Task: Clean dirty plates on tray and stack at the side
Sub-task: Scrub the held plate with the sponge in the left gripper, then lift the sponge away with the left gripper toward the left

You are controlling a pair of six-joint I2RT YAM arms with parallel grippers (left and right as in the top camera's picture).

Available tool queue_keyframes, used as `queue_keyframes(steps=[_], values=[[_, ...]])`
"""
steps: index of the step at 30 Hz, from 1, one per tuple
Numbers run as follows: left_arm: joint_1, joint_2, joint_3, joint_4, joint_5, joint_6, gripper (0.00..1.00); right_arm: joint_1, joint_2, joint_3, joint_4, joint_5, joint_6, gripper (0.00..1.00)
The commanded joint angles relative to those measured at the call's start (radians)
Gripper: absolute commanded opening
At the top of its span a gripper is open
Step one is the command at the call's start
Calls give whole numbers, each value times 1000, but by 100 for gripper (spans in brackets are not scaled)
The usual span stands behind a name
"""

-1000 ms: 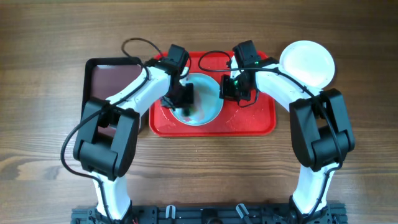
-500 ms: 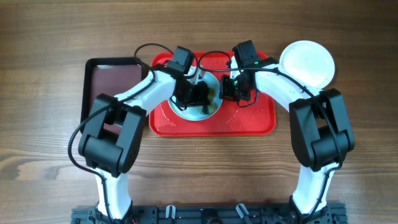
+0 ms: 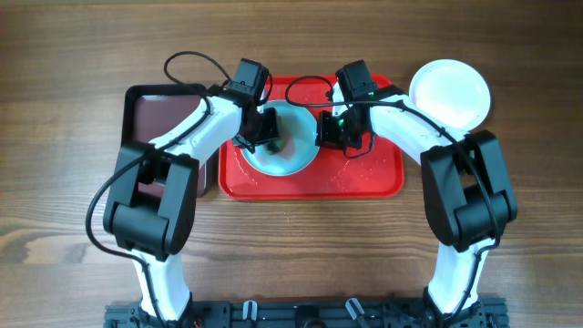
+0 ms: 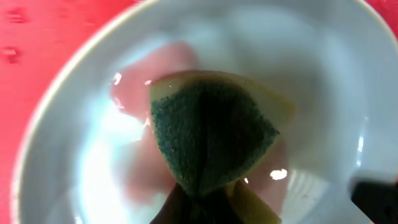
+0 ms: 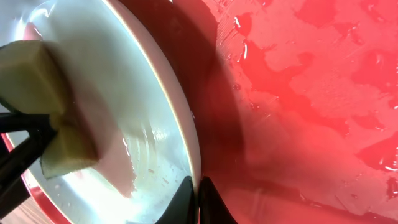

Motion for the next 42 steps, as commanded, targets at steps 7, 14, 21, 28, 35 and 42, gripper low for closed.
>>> queue_keyframes(steps=[7, 14, 21, 28, 35, 42], values=[[24, 52, -44, -29, -229, -38, 4, -4, 9, -2, -9, 11, -3, 4], [24, 48, 160, -252, -214, -56, 4, -4, 9, -2, -10, 11, -3, 4], [32, 48, 385, -378, -185, -5, 4, -4, 9, -2, -5, 27, 0, 4], [46, 47, 420, -397, -180, 0, 4, -5, 9, -2, 38, 54, 1, 7], [114, 47, 419, -396, -180, 0, 4, -4, 25, -2, 119, 71, 25, 23], [126, 47, 419, -396, -180, 0, 4, -4, 37, -2, 124, 71, 49, 4]])
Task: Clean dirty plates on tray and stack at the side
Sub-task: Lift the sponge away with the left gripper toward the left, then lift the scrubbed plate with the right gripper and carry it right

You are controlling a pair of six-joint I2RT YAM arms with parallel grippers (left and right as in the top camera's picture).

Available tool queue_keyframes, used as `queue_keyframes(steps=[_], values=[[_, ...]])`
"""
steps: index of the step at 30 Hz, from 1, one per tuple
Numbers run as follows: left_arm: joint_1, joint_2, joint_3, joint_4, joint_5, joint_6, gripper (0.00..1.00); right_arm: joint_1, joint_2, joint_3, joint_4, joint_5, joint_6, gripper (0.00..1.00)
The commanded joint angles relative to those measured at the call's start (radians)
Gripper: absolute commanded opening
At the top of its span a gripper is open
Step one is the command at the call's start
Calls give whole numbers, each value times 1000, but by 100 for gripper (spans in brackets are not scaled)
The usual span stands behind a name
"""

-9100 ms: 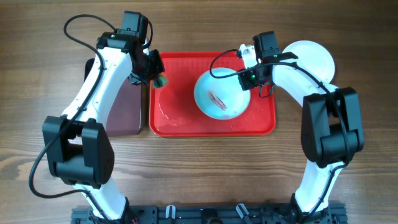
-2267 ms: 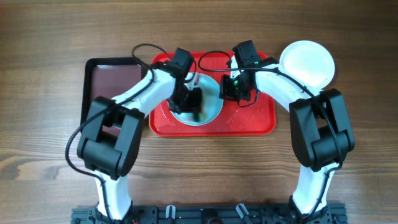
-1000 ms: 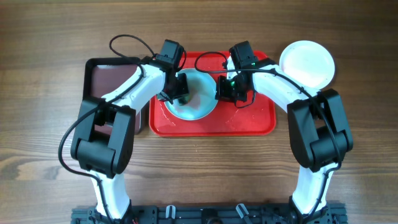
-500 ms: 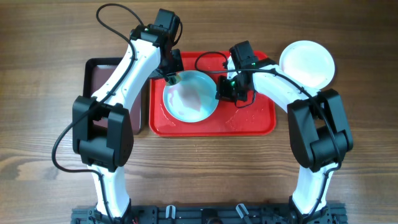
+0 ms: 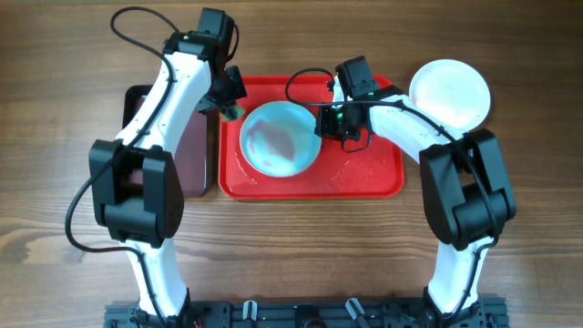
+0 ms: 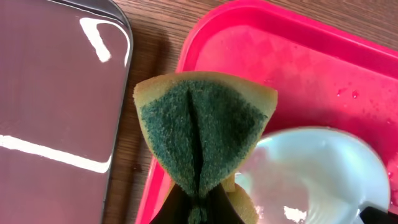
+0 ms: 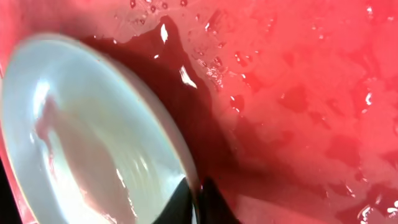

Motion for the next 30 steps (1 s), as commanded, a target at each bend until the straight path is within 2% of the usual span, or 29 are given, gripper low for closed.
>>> queue_keyframes(steps=[1, 9, 18, 30], values=[[-5, -3, 15, -1, -5, 19, 4, -3, 26, -2, -1, 14, 23, 4], [-5, -3, 15, -6, 10, 19, 4, -25, -68, 1, -102, 41, -54, 4], [-26, 2, 15, -5, 36, 15, 4, -2, -413, 1, -257, 558, -109, 4], [-39, 2, -4, -5, 36, 15, 4, 174, -455, 1, -360, 1097, -108, 4]])
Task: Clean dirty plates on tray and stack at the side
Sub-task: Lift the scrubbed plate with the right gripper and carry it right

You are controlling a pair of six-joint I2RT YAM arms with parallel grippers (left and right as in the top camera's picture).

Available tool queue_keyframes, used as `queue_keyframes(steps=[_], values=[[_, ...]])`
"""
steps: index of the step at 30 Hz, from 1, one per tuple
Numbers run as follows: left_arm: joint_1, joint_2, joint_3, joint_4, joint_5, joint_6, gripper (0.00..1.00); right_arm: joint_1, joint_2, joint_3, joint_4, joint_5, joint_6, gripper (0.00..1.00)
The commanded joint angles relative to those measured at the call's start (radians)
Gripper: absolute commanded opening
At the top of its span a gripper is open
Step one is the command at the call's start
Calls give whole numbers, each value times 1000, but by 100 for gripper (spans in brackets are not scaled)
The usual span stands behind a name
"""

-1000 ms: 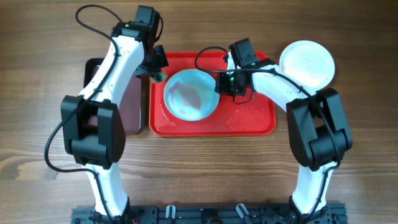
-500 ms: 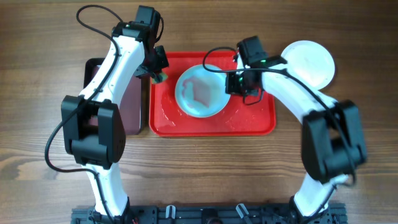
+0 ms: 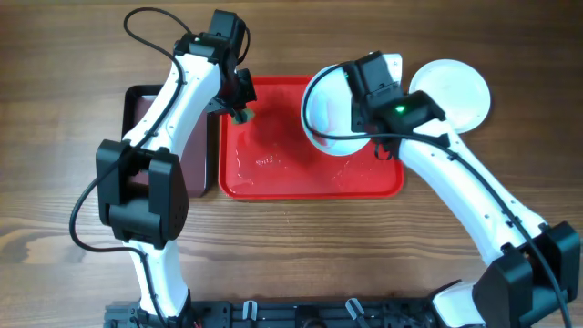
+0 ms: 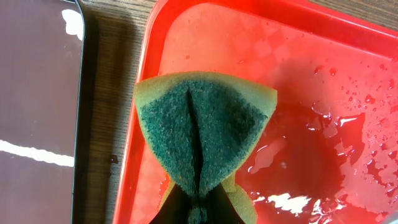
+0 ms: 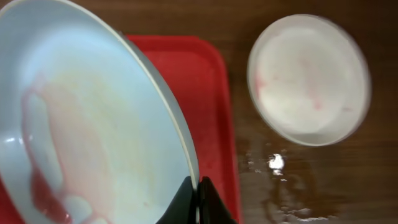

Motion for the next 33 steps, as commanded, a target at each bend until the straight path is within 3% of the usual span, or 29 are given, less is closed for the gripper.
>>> queue_keyframes(steps=[1, 20, 23, 33], values=[[0, 2, -11, 1, 10, 12, 4, 72, -13, 6, -31, 291, -5, 4], [-10, 2, -47, 13, 33, 4, 4, 335, -13, 6, -56, 1030, -12, 4], [-11, 2, -47, 13, 33, 4, 4, 360, -13, 6, -32, 1039, -85, 4], [-14, 2, -47, 13, 36, 4, 4, 370, -13, 6, -28, 1039, -89, 4]])
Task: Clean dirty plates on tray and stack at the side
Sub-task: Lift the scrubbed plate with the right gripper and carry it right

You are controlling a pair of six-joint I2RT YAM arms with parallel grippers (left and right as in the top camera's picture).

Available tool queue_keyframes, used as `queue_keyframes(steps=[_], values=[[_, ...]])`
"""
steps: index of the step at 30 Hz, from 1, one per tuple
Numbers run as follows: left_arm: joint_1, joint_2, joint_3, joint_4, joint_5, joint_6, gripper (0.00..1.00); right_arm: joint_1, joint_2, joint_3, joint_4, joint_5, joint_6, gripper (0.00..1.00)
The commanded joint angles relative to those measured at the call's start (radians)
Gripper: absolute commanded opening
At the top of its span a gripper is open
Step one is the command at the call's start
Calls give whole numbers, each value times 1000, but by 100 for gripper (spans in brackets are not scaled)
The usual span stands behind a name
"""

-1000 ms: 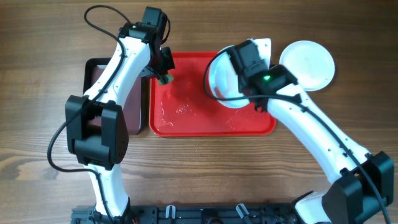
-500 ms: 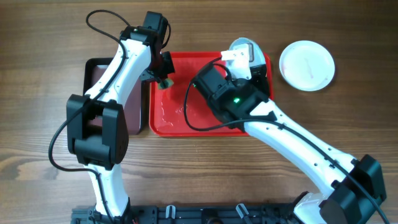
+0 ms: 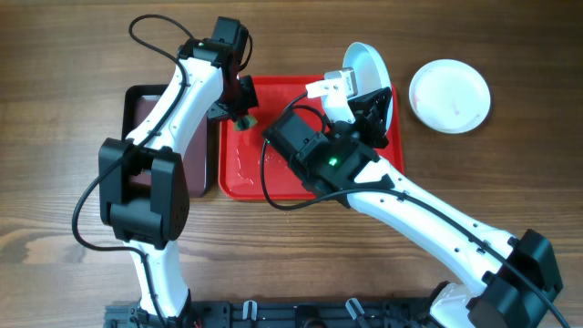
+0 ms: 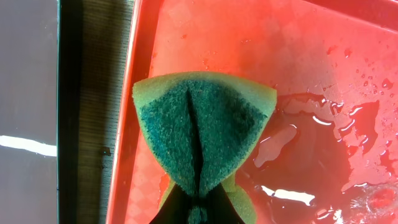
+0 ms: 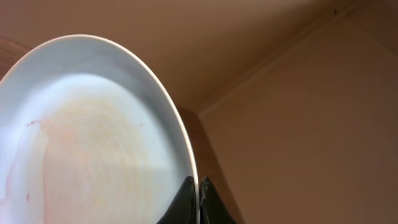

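My right gripper [image 5: 198, 193] is shut on the rim of a pale blue plate [image 5: 93, 137], held tilted on edge high above the red tray's [image 3: 273, 182] right end; the plate [image 3: 364, 68] carries faint pink smears. My left gripper [image 4: 198, 211] is shut on a folded green-and-yellow sponge [image 4: 202, 134], hanging over the tray's wet left edge [image 4: 134, 124]. In the overhead view the sponge [image 3: 242, 118] shows at the tray's upper left. A white plate [image 3: 449, 95] lies on the table right of the tray.
A dark metal tray [image 3: 155, 128] lies left of the red tray. Pink water pools on the red tray's floor [image 4: 323, 124]. My right arm [image 3: 410, 214] crosses above the tray's right half. Wooden table all round.
My right arm has raised the blue plate higher and tipped it more upright, its camera now facing away from the table. The left gripper with the sponge shifted slightly over the tray's left edge.
First the sponge was pressed in the blue plate on the tray while my right gripper pinched the plate's rim. Then the sponge was off at the tray's upper left. Later the plate was lifted off the tray toward the right, and now it stands tilted high above.
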Motion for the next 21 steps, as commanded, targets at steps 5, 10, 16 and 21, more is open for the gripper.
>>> queue_keyframes(steps=[5, 10, 16, 21], values=[[-8, 2, -5, 5, 16, 5, 4, 3, -13, 6, 3, 45, -1, 4], [-8, 2, -5, 5, 16, 5, 4, 3, -13, 6, 5, 34, 2, 4], [-8, 2, -5, 5, 16, 5, 4, 2, -13, 6, -25, -304, -1, 4], [-8, 2, -5, 3, 16, 5, 4, -51, -13, 6, -57, -239, 2, 4]])
